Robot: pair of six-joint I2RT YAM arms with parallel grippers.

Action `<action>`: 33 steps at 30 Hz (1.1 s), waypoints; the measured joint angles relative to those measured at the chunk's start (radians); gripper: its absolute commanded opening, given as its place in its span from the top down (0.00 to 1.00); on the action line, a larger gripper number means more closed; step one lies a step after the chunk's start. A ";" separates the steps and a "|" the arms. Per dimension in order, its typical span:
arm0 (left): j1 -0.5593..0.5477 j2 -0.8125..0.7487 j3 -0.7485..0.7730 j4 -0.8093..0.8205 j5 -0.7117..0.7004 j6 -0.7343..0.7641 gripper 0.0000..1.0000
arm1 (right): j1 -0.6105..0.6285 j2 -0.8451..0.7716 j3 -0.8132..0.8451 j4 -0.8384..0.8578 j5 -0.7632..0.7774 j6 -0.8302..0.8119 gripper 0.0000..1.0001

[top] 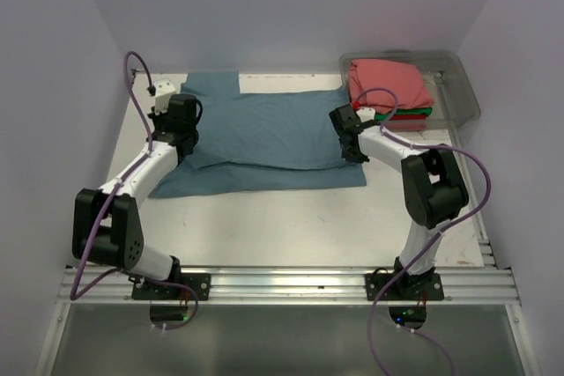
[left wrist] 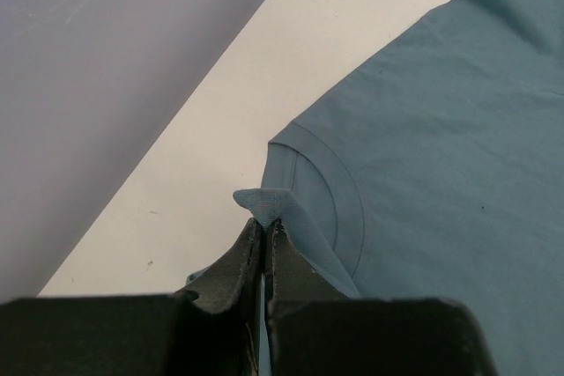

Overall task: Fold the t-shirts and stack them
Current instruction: Fold the flattened tshirt in 1/3 of the way

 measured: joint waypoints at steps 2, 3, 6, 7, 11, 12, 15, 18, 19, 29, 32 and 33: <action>0.003 0.010 0.006 0.005 0.005 0.000 1.00 | 0.000 0.002 0.000 0.000 0.001 0.001 1.00; 0.004 0.016 0.011 0.008 0.008 0.000 1.00 | 0.000 0.002 0.000 0.001 0.001 0.001 1.00; 0.008 0.034 0.028 0.019 0.018 0.001 1.00 | 0.000 0.002 0.000 0.001 0.007 0.002 1.00; 0.008 0.041 0.034 0.023 0.021 0.001 1.00 | 0.000 0.002 0.000 0.002 0.009 0.002 1.00; 0.010 0.069 0.047 0.040 0.027 0.008 1.00 | -0.001 0.010 0.006 0.001 0.020 0.004 1.00; 0.011 0.077 0.050 0.043 0.029 0.008 1.00 | -0.002 0.015 0.013 0.001 0.024 0.005 1.00; 0.016 0.101 0.056 0.054 0.034 0.008 1.00 | -0.003 0.031 0.028 0.002 0.031 0.009 1.00; 0.023 0.116 0.057 0.055 0.040 0.008 1.00 | -0.005 0.035 0.029 0.002 0.035 0.013 1.00; 0.025 0.118 0.057 0.056 0.041 0.008 1.00 | -0.005 0.035 0.029 0.003 0.035 0.013 1.00; 0.056 0.198 0.080 0.102 0.077 0.020 1.00 | -0.010 0.076 0.050 0.010 0.037 0.013 1.00; 0.059 0.242 0.103 0.122 0.098 0.028 1.00 | -0.011 0.084 0.051 0.013 0.037 0.013 1.00; 0.059 0.256 0.114 0.126 0.105 0.031 1.00 | -0.012 0.085 0.051 0.013 0.037 0.013 1.00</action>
